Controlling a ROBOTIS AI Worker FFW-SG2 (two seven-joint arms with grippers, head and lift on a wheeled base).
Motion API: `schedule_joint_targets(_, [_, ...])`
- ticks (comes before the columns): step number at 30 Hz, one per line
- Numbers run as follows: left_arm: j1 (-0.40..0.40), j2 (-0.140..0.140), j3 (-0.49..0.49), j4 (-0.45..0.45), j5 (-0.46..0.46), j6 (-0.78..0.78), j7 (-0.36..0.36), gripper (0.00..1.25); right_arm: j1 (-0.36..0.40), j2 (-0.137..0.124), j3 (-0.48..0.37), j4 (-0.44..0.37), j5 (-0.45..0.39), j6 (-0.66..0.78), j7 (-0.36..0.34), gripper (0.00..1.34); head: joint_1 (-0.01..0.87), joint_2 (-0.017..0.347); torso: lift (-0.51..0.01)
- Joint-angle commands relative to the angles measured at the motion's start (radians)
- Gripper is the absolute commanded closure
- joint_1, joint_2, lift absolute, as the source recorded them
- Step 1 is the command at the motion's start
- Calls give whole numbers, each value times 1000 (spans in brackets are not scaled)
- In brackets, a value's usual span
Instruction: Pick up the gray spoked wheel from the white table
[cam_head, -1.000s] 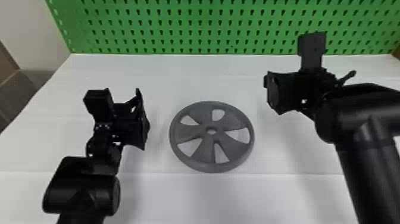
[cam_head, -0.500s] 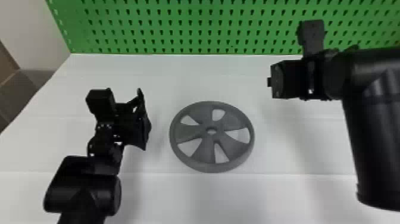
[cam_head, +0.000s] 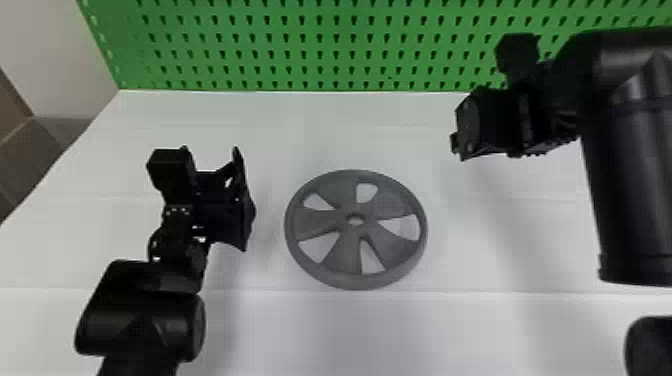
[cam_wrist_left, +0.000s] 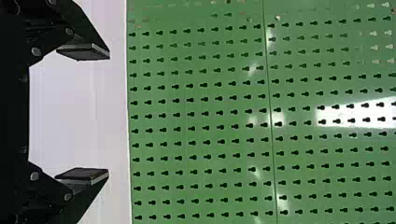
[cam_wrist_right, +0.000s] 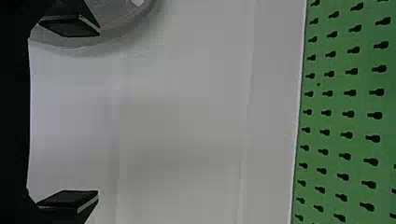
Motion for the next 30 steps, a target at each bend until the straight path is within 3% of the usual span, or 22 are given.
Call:
schedule_joint_targets(1, [-1, 0, -2, 0, -2, 1, 0, 366, -54, -15, 9, 89, -47, 4, 0, 76, 782, 57, -97])
schedule_joint_targets(13, [-3, 2, -9, 0, -10, 3, 0, 366, -158, -30, 36, 244, -73, 4, 0, 76, 782, 57, -97])
schedule_joint_targets(30, [-11, 14, -16, 0, -24, 5, 0, 366, -176, -32, 10, 368, -82, 4, 0, 76, 782, 57, -97])
